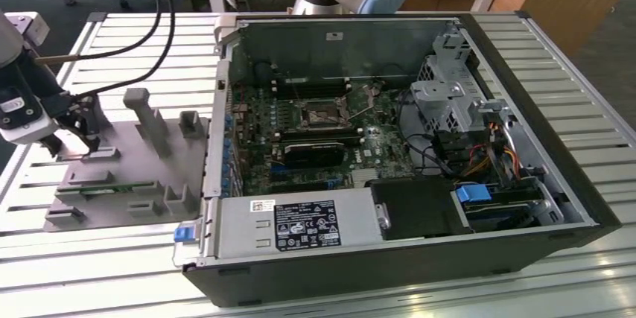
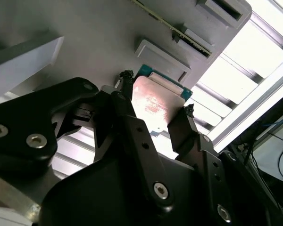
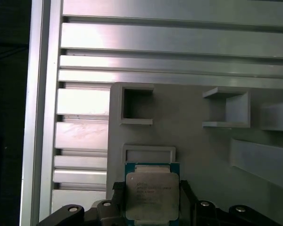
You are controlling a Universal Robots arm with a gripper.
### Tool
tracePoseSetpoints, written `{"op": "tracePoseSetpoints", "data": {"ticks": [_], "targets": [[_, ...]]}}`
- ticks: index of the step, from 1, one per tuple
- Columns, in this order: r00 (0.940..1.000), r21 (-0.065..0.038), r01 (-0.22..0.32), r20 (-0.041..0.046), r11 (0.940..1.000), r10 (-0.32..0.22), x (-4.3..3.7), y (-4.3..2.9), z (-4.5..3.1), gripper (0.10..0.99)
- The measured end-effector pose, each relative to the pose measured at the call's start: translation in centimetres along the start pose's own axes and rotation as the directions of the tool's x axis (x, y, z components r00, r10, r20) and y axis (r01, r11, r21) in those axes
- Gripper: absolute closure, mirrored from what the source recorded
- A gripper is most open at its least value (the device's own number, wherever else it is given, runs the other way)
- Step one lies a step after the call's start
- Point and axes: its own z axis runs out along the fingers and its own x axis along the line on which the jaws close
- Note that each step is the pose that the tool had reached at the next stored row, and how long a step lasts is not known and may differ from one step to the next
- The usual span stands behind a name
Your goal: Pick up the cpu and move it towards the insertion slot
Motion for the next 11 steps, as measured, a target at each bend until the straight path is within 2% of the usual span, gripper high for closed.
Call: {"op": "tracePoseSetpoints", "data": {"ticks": [11], "targets": [[1.0, 0.0, 0.0, 0.0008, 1.0, 0.0, -0.02, 0.06, -1.55, 0.545]]}}
